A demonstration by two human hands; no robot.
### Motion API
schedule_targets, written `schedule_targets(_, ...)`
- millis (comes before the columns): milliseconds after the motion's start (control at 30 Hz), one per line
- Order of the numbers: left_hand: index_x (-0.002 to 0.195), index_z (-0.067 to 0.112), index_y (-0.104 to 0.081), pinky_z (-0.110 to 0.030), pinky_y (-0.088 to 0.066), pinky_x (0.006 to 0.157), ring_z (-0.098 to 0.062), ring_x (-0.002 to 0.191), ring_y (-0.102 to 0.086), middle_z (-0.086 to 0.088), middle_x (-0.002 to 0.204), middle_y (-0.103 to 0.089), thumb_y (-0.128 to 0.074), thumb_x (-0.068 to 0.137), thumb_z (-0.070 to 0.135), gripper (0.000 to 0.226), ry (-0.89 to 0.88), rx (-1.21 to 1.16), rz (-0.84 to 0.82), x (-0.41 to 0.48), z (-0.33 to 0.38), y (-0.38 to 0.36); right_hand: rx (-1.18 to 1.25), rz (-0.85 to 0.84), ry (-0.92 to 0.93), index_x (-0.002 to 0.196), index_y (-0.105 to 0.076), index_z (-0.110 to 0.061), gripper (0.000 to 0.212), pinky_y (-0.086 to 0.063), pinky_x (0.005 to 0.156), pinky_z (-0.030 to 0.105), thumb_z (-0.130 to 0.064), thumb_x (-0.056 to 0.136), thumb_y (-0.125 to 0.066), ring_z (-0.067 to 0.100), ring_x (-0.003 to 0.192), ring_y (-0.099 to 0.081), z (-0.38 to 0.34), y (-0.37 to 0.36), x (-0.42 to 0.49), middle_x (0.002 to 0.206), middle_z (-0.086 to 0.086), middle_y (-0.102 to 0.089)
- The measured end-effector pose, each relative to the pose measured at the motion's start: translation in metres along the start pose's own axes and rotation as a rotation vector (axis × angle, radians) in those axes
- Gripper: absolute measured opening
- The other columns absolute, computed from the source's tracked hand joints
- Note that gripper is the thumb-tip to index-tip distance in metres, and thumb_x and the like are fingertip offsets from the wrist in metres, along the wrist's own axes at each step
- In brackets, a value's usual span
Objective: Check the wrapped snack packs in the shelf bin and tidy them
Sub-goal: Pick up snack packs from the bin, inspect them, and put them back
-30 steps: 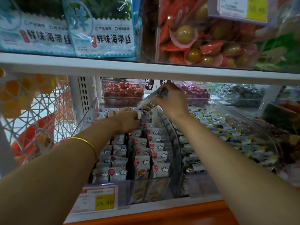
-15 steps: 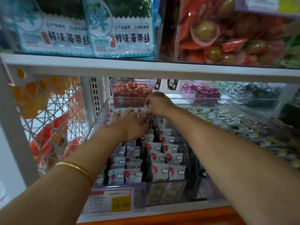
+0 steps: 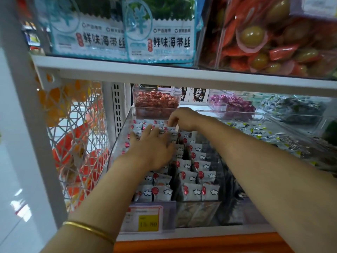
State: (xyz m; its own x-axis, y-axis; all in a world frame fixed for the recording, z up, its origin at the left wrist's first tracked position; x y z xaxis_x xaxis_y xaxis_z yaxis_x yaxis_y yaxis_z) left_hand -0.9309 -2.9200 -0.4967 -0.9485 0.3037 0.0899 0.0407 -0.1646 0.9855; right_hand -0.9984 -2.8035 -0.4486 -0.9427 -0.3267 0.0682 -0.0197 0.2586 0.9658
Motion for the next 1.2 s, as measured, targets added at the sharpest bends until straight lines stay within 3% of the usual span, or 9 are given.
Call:
schedule_targets(100, 0.148, 0.03, -0.015, -0.059, 0.009, 0.109, -0.02, 0.144, 0.011, 0.002, 0.158, -0.002, -0.018, 0.096, 0.05, 0.056, 0.005, -0.019, -0.002, -0.002, -0.002, 0.0, -0.026, 0.137, -0.043, 0.106, -0.067, -0.009, 0.033, -0.044, 0.087, 0.031, 0.008, 0.09, -0.043, 0.027, 0.114, -0.054, 0.004, 0.001, 0.01, 0.135, 0.015, -0.051)
schedule_targets(200, 0.147, 0.028, -0.018, -0.058, 0.009, 0.109, -0.021, 0.144, 0.011, 0.0, 0.158, -0.001, -0.017, 0.096, 0.05, 0.055, 0.021, -0.023, -0.016, -0.003, -0.004, 0.0, -0.09, 0.233, -0.102, 0.107, -0.065, -0.008, 0.024, -0.045, 0.093, 0.034, 0.0, 0.09, -0.05, 0.026, 0.106, -0.057, 0.008, -0.004, 0.021, 0.124, 0.013, -0.056)
schedule_targets(400, 0.148, 0.028, -0.017, -0.057, 0.007, 0.11, -0.021, 0.144, 0.011, -0.003, 0.158, -0.002, -0.019, 0.097, 0.047, 0.054, 0.025, -0.055, -0.036, -0.006, -0.004, 0.004, -0.197, 0.218, -0.217, 0.107, -0.064, -0.007, 0.021, -0.05, 0.092, 0.041, -0.014, 0.088, -0.06, 0.029, 0.099, -0.062, 0.013, -0.017, 0.034, 0.11, 0.013, -0.064)
schedule_targets(533, 0.145, 0.024, -0.027, -0.058, 0.004, 0.111, -0.022, 0.144, 0.004, -0.004, 0.156, -0.013, -0.022, 0.097, 0.045, 0.053, 0.036, -0.076, -0.028, -0.014, -0.006, 0.008, -0.089, 0.337, -0.213, 0.095, -0.065, -0.005, 0.012, -0.052, 0.087, 0.039, -0.012, 0.091, -0.056, 0.026, 0.096, -0.063, 0.008, -0.001, 0.027, 0.107, 0.013, -0.066)
schedule_targets(633, 0.137, 0.012, -0.037, -0.057, -0.007, 0.113, -0.025, 0.142, -0.012, -0.011, 0.15, -0.026, -0.03, 0.098, 0.037, 0.047, 0.035, -0.128, 0.054, -0.025, -0.003, 0.017, 0.07, 0.547, -0.183, 0.089, -0.063, -0.008, 0.014, -0.05, 0.076, 0.035, -0.017, 0.092, -0.053, 0.028, 0.092, -0.061, 0.002, 0.023, -0.002, 0.101, 0.012, -0.066)
schedule_targets(833, 0.143, 0.015, -0.03, -0.044, -0.025, 0.113, -0.026, 0.136, -0.026, -0.007, 0.147, -0.034, -0.053, 0.091, 0.038, 0.061, 0.012, -0.369, 0.293, -0.064, 0.012, 0.037, 0.458, 0.875, -0.115, 0.086, -0.063, -0.011, 0.009, -0.047, 0.066, 0.03, -0.016, 0.091, -0.06, 0.019, 0.078, -0.061, -0.006, 0.037, -0.112, 0.085, -0.002, -0.062)
schedule_targets(933, 0.141, 0.018, -0.034, -0.033, -0.032, 0.1, -0.024, 0.127, -0.038, -0.006, 0.14, -0.043, -0.063, 0.084, 0.041, 0.068, -0.064, -0.462, 0.356, -0.089, 0.024, 0.044, 0.692, 0.792, -0.079, 0.075, -0.054, -0.019, 0.019, -0.052, 0.053, 0.026, -0.01, 0.091, -0.059, 0.013, 0.061, -0.064, -0.014, 0.027, -0.159, 0.082, 0.004, -0.06)
schedule_targets(1067, 0.138, 0.021, -0.04, -0.021, -0.038, 0.083, -0.012, 0.104, -0.051, 0.001, 0.125, -0.055, -0.069, 0.08, 0.037, 0.067, -0.139, -0.617, 0.236, -0.115, 0.038, 0.043, 0.824, 0.637, -0.032, 0.078, -0.056, -0.018, 0.015, -0.052, 0.049, 0.019, -0.01, 0.091, -0.059, 0.012, 0.056, -0.061, -0.033, 0.009, -0.199, 0.078, 0.005, -0.061)
schedule_targets(1200, 0.107, 0.02, -0.058, -0.019, -0.046, 0.067, -0.012, 0.083, -0.057, 0.005, 0.094, -0.061, -0.068, 0.082, 0.026, 0.027, -0.178, -0.627, 0.217, -0.13, 0.043, 0.043, 0.976, 0.615, 0.014, 0.081, -0.062, -0.016, 0.013, -0.054, 0.049, 0.02, -0.006, 0.089, -0.06, 0.008, 0.056, -0.062, -0.046, 0.005, -0.216, 0.07, -0.003, -0.065)
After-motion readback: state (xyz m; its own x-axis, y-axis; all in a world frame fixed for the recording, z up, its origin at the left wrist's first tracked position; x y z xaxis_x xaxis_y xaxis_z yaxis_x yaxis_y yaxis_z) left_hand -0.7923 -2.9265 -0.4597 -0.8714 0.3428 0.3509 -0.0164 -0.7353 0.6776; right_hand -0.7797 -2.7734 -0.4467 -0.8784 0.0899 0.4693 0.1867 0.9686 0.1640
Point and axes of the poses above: each hand's wrist, its own x-axis towards the middle knuckle, its own y-axis out of the back of the hand, z = x × y, the point moved 3 cm from there along x, towards the middle knuckle
